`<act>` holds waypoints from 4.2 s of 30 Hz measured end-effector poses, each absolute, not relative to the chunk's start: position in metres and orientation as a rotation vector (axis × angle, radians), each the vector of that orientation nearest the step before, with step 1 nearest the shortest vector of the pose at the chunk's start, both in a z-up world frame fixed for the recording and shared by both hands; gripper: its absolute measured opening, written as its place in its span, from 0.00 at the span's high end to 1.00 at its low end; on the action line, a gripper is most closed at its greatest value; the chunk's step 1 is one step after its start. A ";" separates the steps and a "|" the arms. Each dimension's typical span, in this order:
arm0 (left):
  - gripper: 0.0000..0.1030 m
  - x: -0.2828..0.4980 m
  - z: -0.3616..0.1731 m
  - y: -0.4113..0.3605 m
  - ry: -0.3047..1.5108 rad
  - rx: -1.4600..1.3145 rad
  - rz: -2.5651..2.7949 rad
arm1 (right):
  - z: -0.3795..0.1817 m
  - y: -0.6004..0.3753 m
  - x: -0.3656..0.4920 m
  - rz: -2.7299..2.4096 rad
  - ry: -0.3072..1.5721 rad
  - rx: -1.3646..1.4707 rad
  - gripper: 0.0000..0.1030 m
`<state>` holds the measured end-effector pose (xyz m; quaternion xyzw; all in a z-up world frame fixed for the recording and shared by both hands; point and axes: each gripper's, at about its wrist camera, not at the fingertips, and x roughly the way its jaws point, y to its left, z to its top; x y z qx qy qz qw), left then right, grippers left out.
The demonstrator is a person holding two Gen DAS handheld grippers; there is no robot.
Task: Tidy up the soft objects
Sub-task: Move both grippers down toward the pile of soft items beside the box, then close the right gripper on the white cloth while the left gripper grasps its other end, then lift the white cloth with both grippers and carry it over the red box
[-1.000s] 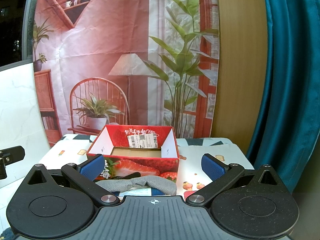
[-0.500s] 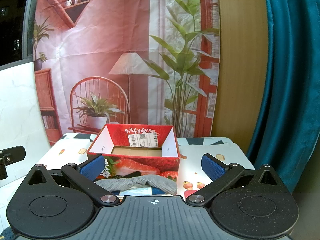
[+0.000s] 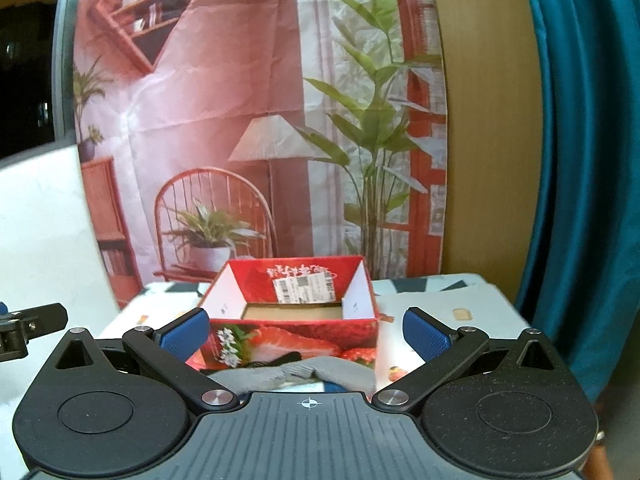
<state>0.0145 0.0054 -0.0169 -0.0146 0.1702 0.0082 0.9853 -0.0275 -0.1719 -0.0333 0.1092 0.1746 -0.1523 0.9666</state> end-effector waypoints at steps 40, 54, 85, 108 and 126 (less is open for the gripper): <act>0.03 0.107 -0.195 0.041 0.651 -0.037 -0.059 | -0.213 -0.219 0.013 -0.381 0.576 0.171 0.17; 0.30 0.124 -0.227 0.058 0.803 -0.179 -0.081 | -0.228 -0.232 0.017 -0.363 0.628 0.245 0.33; 0.46 0.143 -0.264 0.031 0.948 -0.204 -0.265 | -0.270 -0.255 0.040 -0.387 0.775 0.401 0.54; 0.76 0.141 -0.265 0.021 0.934 -0.111 -0.229 | -0.272 -0.251 0.041 -0.305 0.792 0.400 0.61; 0.89 0.101 -0.217 0.034 0.748 -0.059 -0.220 | -0.235 -0.237 0.009 -0.200 0.659 0.405 0.90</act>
